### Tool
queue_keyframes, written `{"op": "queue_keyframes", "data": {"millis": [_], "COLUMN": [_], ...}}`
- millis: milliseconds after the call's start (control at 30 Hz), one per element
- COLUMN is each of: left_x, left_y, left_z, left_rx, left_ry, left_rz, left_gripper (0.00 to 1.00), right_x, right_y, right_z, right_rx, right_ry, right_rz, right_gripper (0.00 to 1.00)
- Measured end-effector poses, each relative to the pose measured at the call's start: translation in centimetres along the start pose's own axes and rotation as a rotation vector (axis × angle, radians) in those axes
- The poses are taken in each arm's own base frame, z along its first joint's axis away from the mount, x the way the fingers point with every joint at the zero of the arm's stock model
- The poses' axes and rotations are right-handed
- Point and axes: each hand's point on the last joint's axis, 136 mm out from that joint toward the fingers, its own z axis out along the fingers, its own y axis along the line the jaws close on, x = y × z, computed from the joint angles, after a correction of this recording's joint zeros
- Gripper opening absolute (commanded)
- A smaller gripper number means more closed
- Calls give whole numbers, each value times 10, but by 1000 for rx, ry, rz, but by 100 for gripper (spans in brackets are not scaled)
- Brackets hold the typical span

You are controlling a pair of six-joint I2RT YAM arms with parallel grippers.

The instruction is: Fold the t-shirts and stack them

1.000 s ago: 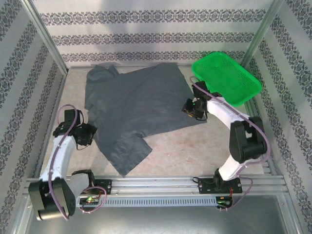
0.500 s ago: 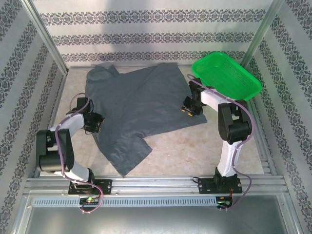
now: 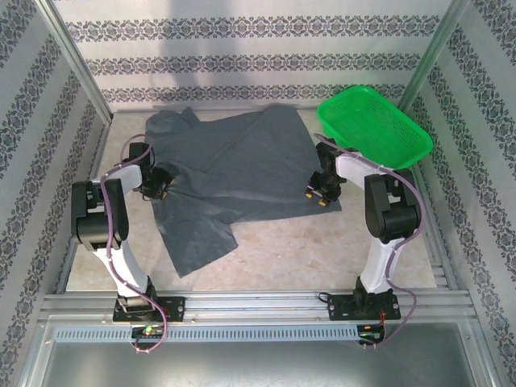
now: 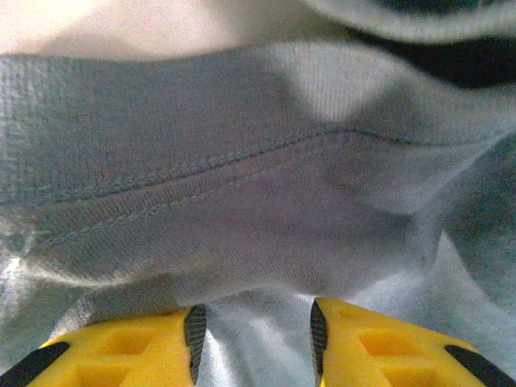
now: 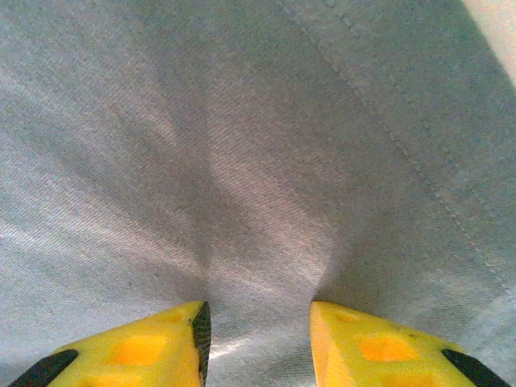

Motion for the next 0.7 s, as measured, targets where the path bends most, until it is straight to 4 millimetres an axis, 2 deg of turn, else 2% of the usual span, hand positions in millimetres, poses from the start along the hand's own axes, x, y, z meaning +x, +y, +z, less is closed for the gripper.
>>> {"op": "queue_keyframes", "data": {"millis": [100, 200, 333, 400, 433, 500, 600, 667, 700], "left_x": [0, 9, 29, 50, 67, 102, 156, 178, 186], "left_y": [7, 26, 38, 37, 38, 48, 98, 139, 152], "left_z": [-6, -24, -77, -100, -109, -115, -110, -109, -110], "left_rx": [-22, -69, -84, -68, -61, -64, -140, -215, -235], "left_ry": [-11, -34, -105, -128, -125, -89, 15, 62, 78], "left_rz": [8, 9, 33, 66, 92, 127, 129, 91, 72], "left_gripper": [50, 60, 59, 56, 56, 55, 55, 55, 55], "right_x": [0, -2, -11, -14, -15, -15, -9, -2, 2], "right_y": [0, 5, 20, 25, 26, 24, 13, 3, 0], "right_z": [-3, -13, -49, -66, -74, -84, -86, -81, -78], "right_rx": [-3, -22, -84, -113, -125, -141, -147, -136, -132], "right_ry": [-3, -25, -109, -148, -163, -183, -179, -161, -150], "right_rz": [-4, -28, -95, -121, -130, -132, -125, -119, -118], "right_gripper": [42, 45, 46, 47, 47, 48, 48, 48, 48]}}
